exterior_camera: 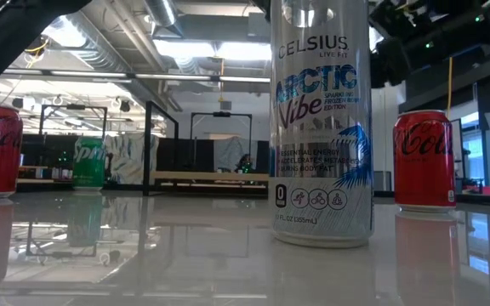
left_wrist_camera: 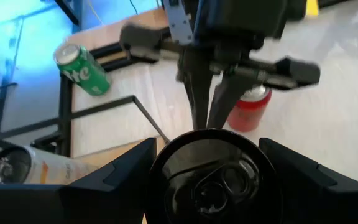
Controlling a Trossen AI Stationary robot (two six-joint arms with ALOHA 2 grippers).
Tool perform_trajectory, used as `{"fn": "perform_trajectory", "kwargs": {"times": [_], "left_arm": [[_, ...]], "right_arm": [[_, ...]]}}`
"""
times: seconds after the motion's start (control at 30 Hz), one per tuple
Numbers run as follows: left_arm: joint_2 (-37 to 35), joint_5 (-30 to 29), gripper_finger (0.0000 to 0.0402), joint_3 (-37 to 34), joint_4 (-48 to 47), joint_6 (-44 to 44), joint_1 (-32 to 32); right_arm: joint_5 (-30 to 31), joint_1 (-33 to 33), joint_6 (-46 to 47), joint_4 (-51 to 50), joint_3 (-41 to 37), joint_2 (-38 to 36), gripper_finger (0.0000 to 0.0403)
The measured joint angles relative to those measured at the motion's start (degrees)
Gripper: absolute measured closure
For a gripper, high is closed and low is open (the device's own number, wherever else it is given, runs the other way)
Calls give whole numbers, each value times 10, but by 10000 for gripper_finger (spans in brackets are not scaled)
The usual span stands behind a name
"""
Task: Place canned beverage on shelf
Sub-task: Put the white and yellow soda can on the shelf
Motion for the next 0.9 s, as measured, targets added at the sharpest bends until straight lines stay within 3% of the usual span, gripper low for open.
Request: {"fn": "perform_trajectory", "kwargs": {"times": [0.33,0.47,0.73,0.9], "left_arm": [[0,10,156,1,37,-4,0],[3,9,156,-1,40,-2,3],[4,6,156,-35,69,0,31],[4,5,156,-74,116,-18,54]], "right_arm": [[-31,-6,0,41,-1,13,397],[-14,-5,0,30,-1,13,398],[5,-5,62,-148,46,-72,398],[12,-5,88,-208,47,-123,398]]}}
